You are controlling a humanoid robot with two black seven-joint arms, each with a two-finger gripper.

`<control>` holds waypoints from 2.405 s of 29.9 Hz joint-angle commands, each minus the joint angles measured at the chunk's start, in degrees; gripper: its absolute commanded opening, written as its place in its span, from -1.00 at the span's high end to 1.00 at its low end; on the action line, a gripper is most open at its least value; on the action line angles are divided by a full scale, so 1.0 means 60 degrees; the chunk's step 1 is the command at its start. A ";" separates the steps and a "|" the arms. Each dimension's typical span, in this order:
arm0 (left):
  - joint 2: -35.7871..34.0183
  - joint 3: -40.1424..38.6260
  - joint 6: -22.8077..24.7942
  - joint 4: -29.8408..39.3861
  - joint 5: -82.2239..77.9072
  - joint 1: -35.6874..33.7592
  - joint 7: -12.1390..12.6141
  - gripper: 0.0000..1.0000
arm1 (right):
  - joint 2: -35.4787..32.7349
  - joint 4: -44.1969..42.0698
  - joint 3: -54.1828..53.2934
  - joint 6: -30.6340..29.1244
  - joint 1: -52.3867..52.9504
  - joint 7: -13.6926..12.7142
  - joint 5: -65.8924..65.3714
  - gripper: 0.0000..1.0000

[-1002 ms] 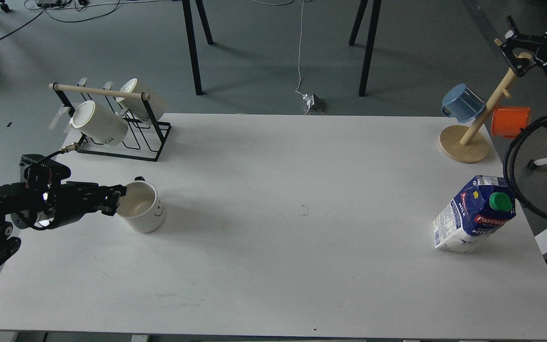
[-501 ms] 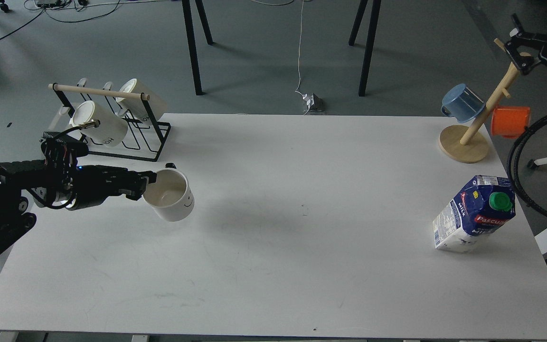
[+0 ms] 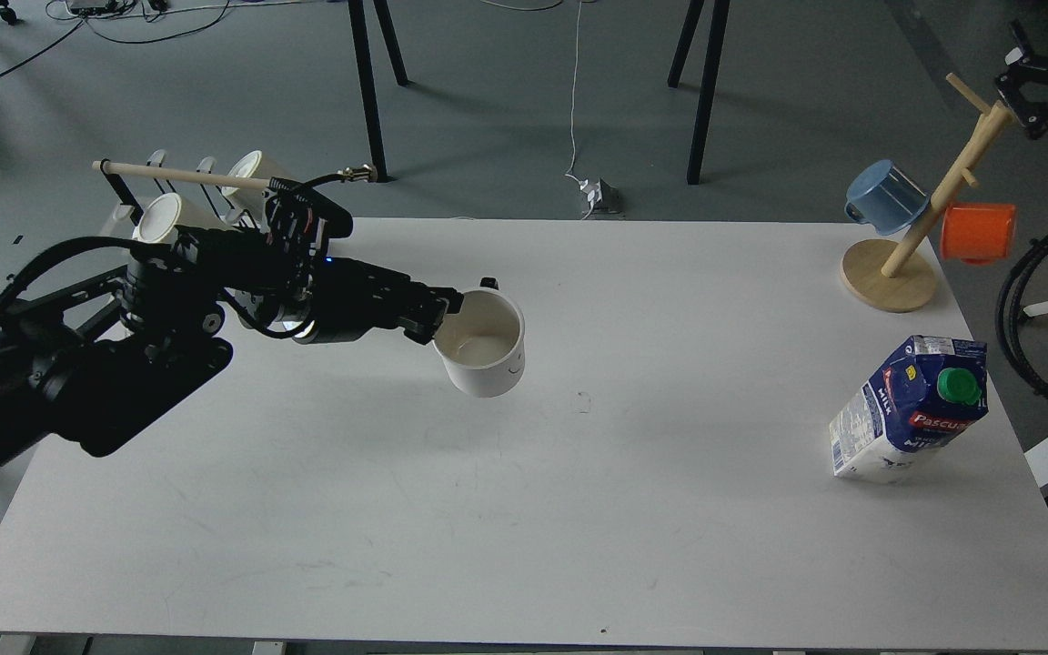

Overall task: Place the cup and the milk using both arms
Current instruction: 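Carry the white mug to the table center and lower it, then open the left gripper and withdraw it back toward the mug rack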

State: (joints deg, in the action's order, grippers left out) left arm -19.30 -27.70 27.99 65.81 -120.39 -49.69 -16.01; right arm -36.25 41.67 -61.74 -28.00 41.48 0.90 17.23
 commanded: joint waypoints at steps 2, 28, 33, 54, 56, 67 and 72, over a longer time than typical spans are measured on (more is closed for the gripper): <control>0.1895 0.0075 0.0002 -0.0406 -0.0769 -0.0172 0.0105 0.95 | -0.0168 -0.0032 -0.0007 0.0000 -0.0028 0.0012 0.0000 -0.98; 0.2323 0.0808 0.0002 -0.1813 -0.0769 0.0693 0.0105 0.83 | -0.0447 0.0042 0.0051 0.0000 -0.0189 0.0012 0.0000 -0.98; 0.2265 0.0793 0.0002 -0.1813 -0.0769 0.0708 0.0047 0.56 | -0.0447 0.0042 0.0051 0.0000 -0.0189 0.0012 0.0000 -0.98; 0.0566 -0.3071 -0.0446 -0.1315 0.5979 0.0503 -0.1123 -0.98 | -0.0622 0.0246 0.0007 0.0000 -0.0218 0.0012 0.0102 -0.98; 0.0434 -0.3336 -0.0548 -0.1388 0.7473 0.0488 -0.1271 -0.98 | -0.0842 0.0465 -0.0080 0.0000 -0.0305 0.0041 0.0248 -0.98; 0.0185 -0.4230 -0.0593 -0.3260 1.4873 0.0400 -0.1272 -0.99 | -0.2525 0.2529 -0.0271 0.0000 -0.2807 0.0041 0.2034 -0.98; 0.0155 -0.4202 -0.0271 -0.4434 1.7586 0.0371 -0.1169 -0.99 | -0.2952 0.3395 -0.0549 0.0000 -0.5019 0.0245 0.3177 -0.98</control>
State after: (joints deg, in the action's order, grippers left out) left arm -18.21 -53.19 25.22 42.46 -23.12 -47.47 -23.30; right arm -53.00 59.74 -63.93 -28.00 18.77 1.38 32.99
